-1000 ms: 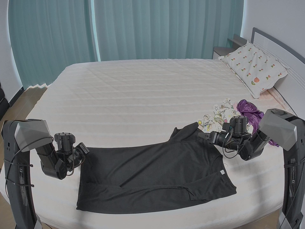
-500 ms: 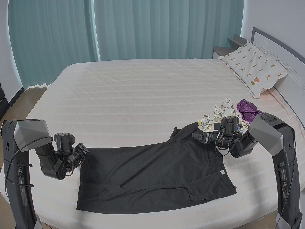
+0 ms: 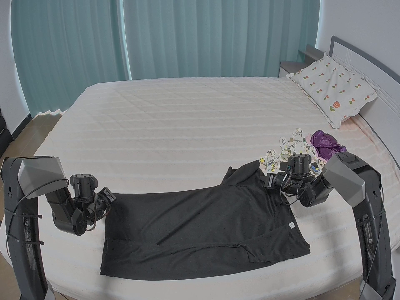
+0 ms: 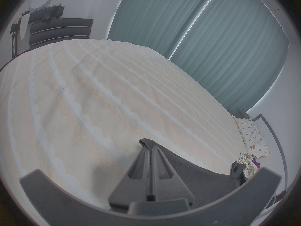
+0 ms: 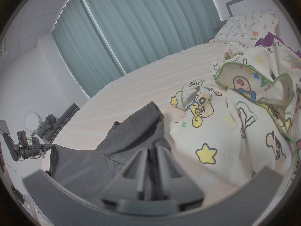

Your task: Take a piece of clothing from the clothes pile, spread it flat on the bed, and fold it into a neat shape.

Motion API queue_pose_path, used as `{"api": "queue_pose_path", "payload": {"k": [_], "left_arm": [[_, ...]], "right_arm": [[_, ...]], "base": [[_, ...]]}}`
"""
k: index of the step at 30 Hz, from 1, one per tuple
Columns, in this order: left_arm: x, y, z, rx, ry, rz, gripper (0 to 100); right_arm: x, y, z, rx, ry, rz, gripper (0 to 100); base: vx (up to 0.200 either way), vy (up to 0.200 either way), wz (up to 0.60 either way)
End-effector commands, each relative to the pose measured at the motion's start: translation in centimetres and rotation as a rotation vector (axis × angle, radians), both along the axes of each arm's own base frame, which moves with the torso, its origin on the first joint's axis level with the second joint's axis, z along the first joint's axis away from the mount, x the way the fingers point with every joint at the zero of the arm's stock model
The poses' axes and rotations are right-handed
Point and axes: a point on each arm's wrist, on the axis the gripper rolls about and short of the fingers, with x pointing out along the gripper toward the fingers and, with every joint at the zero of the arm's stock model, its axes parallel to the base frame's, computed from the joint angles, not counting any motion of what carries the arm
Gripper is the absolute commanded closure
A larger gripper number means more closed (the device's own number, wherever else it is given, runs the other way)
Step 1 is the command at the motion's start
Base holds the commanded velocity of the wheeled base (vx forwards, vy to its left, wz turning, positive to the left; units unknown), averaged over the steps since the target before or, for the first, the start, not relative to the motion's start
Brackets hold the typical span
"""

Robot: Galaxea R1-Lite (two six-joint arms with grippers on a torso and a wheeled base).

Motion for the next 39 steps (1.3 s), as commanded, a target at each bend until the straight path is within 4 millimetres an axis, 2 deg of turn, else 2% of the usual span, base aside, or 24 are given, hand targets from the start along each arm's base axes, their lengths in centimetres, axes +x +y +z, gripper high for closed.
{"api": "queue_pose_path", "payload": {"k": [1,12,22,25,37,39], "left_arm": [[0.0,0.0,0.1,0.0,-0.003,0.001,100],[0.1,0.8,0.8,0.001,-0.023,0.024,100],[0.0,1.2,0.8,0.003,-0.023,0.032,100],[0.0,1.2,0.9,0.003,-0.023,0.032,100],[-0.5,1.1,1.9,0.003,-0.036,0.03,100],[-1.0,1.1,2.5,0.004,-0.039,0.028,100]], "right_arm": [[-0.2,-0.3,0.7,0.003,-0.005,-0.007,100],[-2.4,-2.0,2.5,0.006,-0.008,-0.035,100],[-3.2,-3.5,2.6,0.015,-0.021,-0.063,100],[-3.0,-4.1,3.5,0.034,-0.053,-0.081,100],[-5.0,-4.2,3.4,0.058,-0.056,-0.078,100],[-5.8,-4.1,3.7,0.059,-0.051,-0.071,100]], "base": [[0.0,0.0,0.0],[0.0,0.0,0.0],[0.0,0.0,0.0],[0.0,0.0,0.0],[0.0,0.0,0.0],[0.0,0.0,0.0]]}}
